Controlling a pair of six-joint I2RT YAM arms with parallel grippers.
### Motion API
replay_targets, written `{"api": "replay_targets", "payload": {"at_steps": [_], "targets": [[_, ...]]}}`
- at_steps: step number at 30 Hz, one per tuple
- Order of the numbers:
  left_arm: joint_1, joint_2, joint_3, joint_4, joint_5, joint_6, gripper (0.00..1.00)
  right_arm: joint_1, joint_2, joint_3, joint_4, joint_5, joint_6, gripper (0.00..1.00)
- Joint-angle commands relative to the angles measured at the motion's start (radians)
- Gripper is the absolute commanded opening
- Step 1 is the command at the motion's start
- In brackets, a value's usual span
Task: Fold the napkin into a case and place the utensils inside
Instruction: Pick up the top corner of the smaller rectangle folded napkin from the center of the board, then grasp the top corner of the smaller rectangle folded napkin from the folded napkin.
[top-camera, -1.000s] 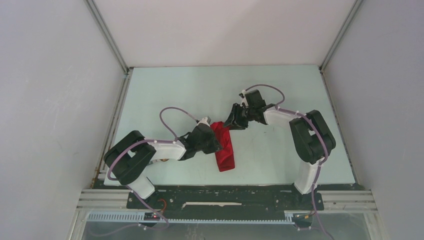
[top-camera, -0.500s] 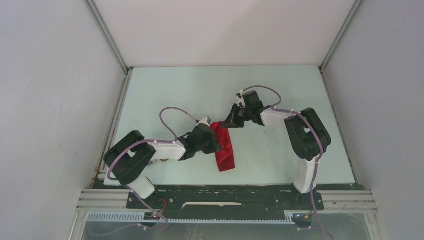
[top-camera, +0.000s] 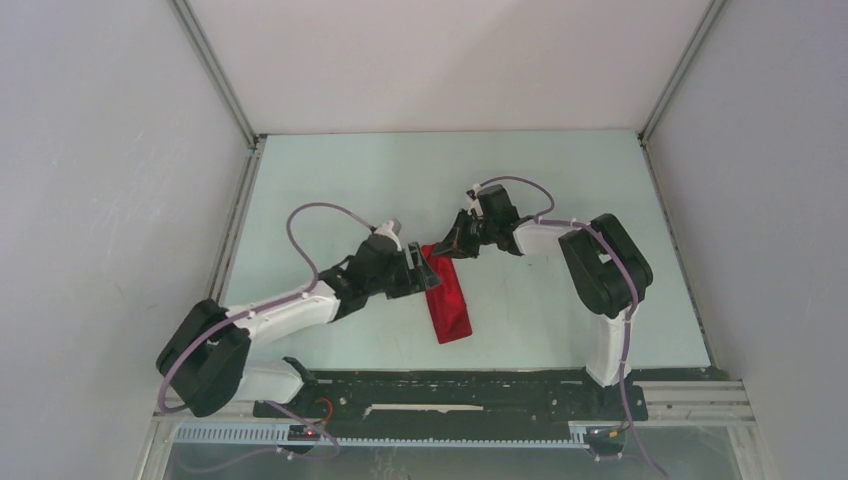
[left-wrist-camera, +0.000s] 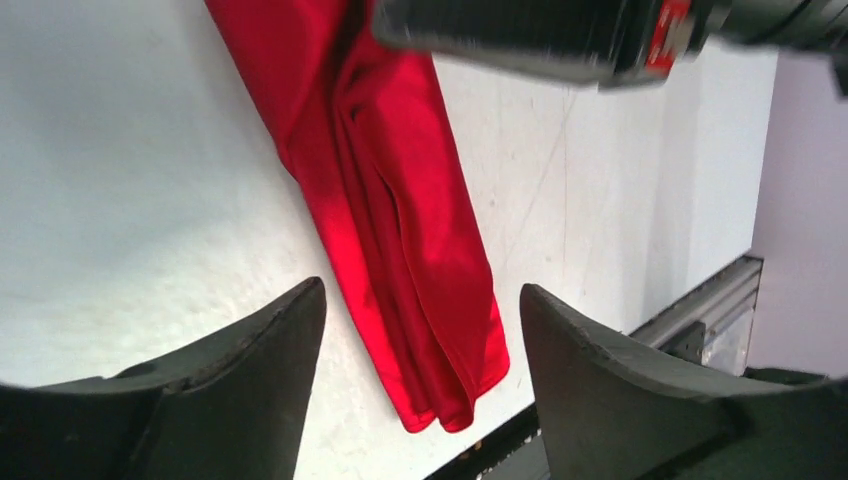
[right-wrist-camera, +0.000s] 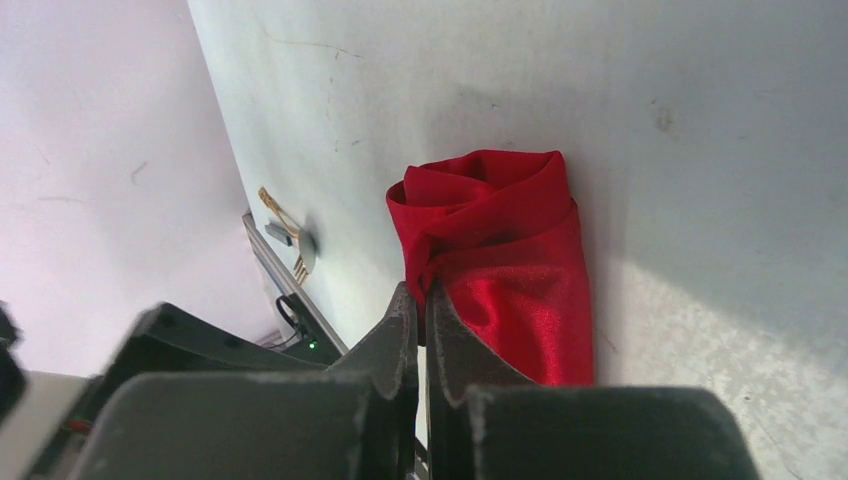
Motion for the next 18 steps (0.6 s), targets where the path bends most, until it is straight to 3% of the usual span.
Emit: {"api": "replay_targets", "payload": {"at_steps": [1,4,8,12,18], "targets": [[0.095,-0.043,0.116,-0.160,-0.006,0.133,0.74,0.008,0.003,0.001,0.051,0.006,0.043,0.00],[0.111,0.025,0.230,-0.241,-0.049,0.239,0.64,0.009,-0.004,-0.007,0.060,0.008,0.055,0.00],[0.110,0.188,0.405,-0.354,-0.063,0.326,0.36,0.009,-0.007,-0.023,0.075,0.008,0.072,0.00],[0.097,0.311,0.508,-0.419,-0.143,0.368,0.27,0.008,-0.009,-0.035,0.078,0.004,0.076,0.00],[0.047,0.409,0.602,-0.507,-0.256,0.411,0.27,0.010,-0.013,-0.034,0.070,0.000,0.068,0.00]]}}
